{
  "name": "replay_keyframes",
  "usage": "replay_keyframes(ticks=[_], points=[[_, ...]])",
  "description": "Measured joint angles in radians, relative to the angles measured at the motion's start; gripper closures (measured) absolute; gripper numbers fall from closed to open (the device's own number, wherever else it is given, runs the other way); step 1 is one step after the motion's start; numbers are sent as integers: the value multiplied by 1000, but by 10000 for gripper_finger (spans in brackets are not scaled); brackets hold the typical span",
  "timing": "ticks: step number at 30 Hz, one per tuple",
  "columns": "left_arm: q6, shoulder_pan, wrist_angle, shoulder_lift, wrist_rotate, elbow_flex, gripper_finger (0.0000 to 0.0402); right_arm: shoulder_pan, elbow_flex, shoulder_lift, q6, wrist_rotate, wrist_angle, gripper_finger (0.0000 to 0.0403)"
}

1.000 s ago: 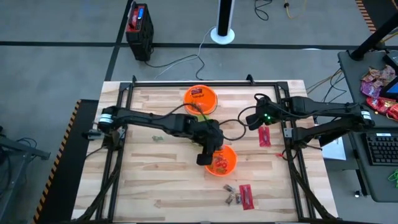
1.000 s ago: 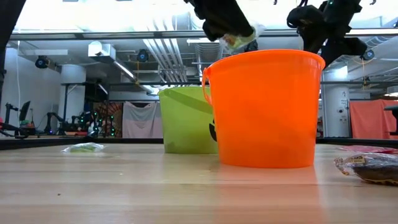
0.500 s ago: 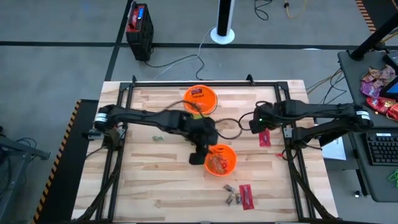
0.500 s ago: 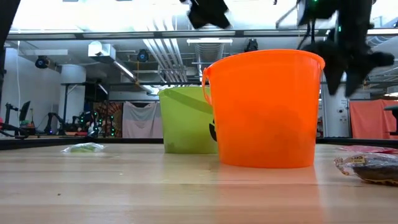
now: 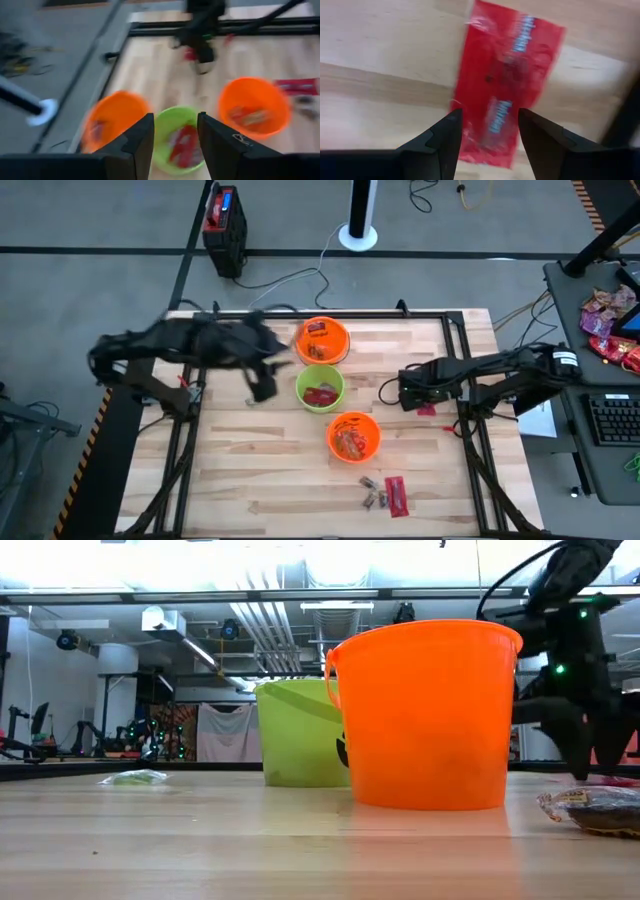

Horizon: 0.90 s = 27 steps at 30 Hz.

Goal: Sort candy by brand, put in halloween buckets
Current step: Put the red candy into the green bucket

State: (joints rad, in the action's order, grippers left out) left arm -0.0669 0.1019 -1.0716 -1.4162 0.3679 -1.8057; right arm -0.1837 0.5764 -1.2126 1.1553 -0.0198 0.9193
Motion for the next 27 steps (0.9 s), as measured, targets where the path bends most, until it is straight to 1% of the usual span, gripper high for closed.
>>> replay_keyframes(ticks=[3, 6, 8, 11, 14, 15, 18, 21, 24, 27], points=[[-23, -9, -112, 65, 83, 4, 270, 0, -25, -16, -1, 5, -66, 219], [-71, -29, -218, 109, 90, 39, 272, 0, -33, -39, -1, 15, -76, 236], [-98, -39, -248, 135, 89, 90, 272, 0, -34, -49, -2, 18, -81, 260], [-116, -53, -246, 186, 87, 199, 272, 0, -35, -52, -4, 21, -94, 315], [-133, -64, -178, 237, 85, 349, 272, 0, -28, -41, -4, 19, -83, 372], [-139, -65, -138, 255, 72, 403, 272, 0, -20, -34, -4, 19, -76, 378], [-168, -75, -13, 322, -40, 575, 272, 0, 27, -7, 4, -11, -8, 380], [-213, -87, 95, 379, -188, 758, 272, 2, 136, 37, -10, -83, 38, 383], [-258, -87, 178, 411, -246, 910, 272, 2, 273, 72, -51, -156, 59, 384], [-285, -87, 258, 412, -257, 1025, 272, 2, 412, 87, -188, -220, -29, 384]])
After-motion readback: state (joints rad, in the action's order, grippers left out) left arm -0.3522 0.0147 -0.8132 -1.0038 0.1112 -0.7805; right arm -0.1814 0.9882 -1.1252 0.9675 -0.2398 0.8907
